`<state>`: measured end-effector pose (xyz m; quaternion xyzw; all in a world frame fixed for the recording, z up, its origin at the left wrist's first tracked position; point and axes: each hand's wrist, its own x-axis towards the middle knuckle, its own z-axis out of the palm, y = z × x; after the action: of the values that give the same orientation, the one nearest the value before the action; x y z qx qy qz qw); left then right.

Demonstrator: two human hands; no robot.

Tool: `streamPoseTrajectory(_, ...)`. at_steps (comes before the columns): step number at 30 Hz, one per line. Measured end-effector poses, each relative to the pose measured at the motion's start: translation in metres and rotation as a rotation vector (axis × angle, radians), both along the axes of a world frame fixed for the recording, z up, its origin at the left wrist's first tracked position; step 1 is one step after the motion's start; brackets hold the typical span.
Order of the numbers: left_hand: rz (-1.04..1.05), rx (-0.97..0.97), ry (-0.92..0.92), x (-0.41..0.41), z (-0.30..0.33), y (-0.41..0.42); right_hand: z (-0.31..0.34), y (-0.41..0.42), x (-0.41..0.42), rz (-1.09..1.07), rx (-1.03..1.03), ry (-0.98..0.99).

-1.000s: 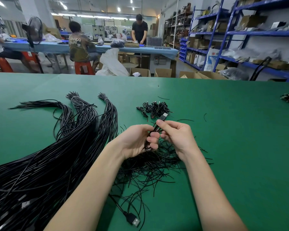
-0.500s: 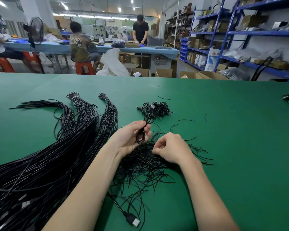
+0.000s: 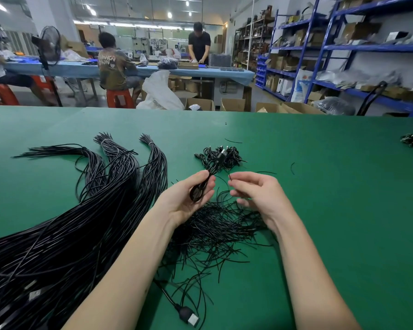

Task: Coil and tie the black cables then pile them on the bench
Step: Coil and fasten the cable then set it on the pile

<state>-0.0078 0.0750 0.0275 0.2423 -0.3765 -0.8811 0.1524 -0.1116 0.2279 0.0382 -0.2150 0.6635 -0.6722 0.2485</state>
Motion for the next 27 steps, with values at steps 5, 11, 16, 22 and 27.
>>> streamPoseTrajectory(5, -0.023, -0.135, 0.03, -0.003, -0.003, 0.004, 0.004, -0.009, 0.01, 0.03, -0.2, -0.079)
streamPoseTrajectory(11, -0.025, -0.261, 0.055, -0.004, -0.008, 0.004, -0.001, -0.016, 0.015, -0.015, -0.104, -0.012)
streamPoseTrajectory(16, 0.005, -0.355, 0.064, -0.005, -0.01, 0.006, -0.002, -0.014, 0.012, -0.068, -0.092, -0.004)
streamPoseTrajectory(22, 0.039, -0.411, 0.068, -0.005, -0.007, 0.007, -0.005, -0.019, 0.012, -0.155, 0.045, 0.499)
streamPoseTrajectory(27, 0.163, -0.458, 0.033, -0.009, -0.008, 0.008, -0.005, -0.019, 0.01, -0.126, 0.161, 0.459)
